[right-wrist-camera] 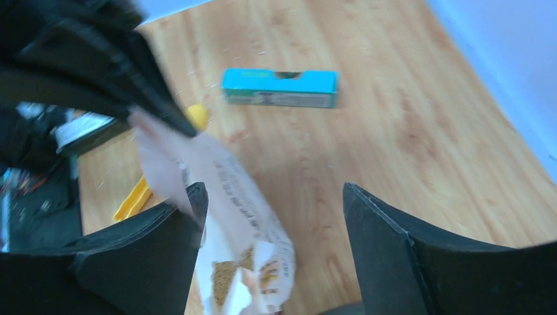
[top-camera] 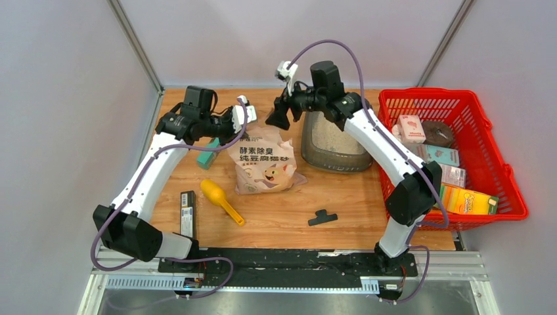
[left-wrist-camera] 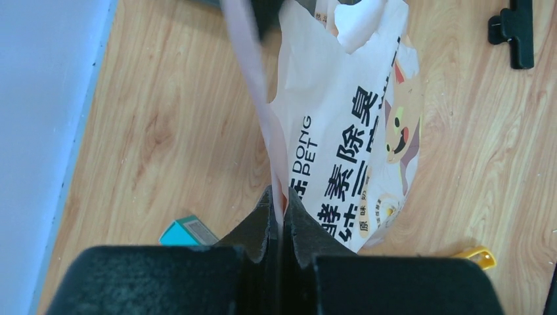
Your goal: Fill the litter box with clean litter
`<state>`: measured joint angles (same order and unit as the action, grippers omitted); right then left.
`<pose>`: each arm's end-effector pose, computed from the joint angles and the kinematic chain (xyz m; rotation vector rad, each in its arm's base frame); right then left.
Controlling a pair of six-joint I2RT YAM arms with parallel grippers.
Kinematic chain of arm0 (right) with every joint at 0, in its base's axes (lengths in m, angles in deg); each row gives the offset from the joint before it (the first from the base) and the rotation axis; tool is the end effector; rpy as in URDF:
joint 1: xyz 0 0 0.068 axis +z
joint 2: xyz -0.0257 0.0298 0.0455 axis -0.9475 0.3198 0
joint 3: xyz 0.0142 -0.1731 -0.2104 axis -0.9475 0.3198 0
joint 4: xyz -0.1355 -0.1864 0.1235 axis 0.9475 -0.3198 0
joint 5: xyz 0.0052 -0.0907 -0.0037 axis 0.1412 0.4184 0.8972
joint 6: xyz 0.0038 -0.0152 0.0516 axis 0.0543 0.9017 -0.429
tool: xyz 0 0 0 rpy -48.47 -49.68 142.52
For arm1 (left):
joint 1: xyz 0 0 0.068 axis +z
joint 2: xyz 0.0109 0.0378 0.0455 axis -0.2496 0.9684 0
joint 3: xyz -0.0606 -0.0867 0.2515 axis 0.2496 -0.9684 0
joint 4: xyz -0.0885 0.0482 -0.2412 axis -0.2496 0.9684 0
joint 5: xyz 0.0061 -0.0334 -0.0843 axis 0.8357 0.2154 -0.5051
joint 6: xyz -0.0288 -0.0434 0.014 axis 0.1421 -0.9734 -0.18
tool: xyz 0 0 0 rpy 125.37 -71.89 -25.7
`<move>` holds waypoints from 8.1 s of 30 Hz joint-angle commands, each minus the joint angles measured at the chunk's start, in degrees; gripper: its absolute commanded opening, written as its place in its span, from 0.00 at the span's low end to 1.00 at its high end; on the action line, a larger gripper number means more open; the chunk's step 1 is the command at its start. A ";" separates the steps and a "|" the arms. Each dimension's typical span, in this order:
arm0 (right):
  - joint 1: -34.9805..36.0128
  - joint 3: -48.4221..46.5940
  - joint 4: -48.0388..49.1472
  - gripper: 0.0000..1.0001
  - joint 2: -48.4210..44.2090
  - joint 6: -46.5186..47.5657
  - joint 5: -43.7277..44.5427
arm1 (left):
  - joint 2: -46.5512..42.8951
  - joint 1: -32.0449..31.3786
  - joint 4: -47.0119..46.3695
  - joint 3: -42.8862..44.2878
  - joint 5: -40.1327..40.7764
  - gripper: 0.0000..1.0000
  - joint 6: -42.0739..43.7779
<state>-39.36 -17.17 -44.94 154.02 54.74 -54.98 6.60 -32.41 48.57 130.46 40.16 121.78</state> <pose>0.3312 0.2345 0.3856 -1.2205 1.6447 0.9152 0.2621 -0.1079 0.3735 1.4452 1.6675 -0.4906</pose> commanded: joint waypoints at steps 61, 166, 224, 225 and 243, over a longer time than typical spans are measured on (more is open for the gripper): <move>7.22 2.73 -35.05 1.00 -5.65 -14.25 53.67 | -26.69 -0.24 -40.96 -21.02 6.16 0.00 -31.57; 6.07 -35.51 -34.79 0.71 12.99 -7.66 53.85 | -9.99 -0.24 -53.17 -15.93 11.43 0.13 -26.48; 0.71 -19.33 -35.49 1.00 -1.08 0.69 37.50 | 0.55 0.11 16.89 -29.46 9.32 0.58 62.29; 0.62 -19.33 -35.49 1.00 -1.08 0.77 37.85 | 0.91 -0.15 16.18 -29.55 9.33 0.57 62.55; 0.62 -18.81 -35.32 1.00 -0.82 0.95 39.08 | 5.57 -3.49 10.46 -34.12 11.70 0.38 60.10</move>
<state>-38.90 -35.07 -80.94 154.63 55.28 -16.19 11.51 -35.07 61.05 96.59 53.15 181.67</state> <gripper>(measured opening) 0.998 0.393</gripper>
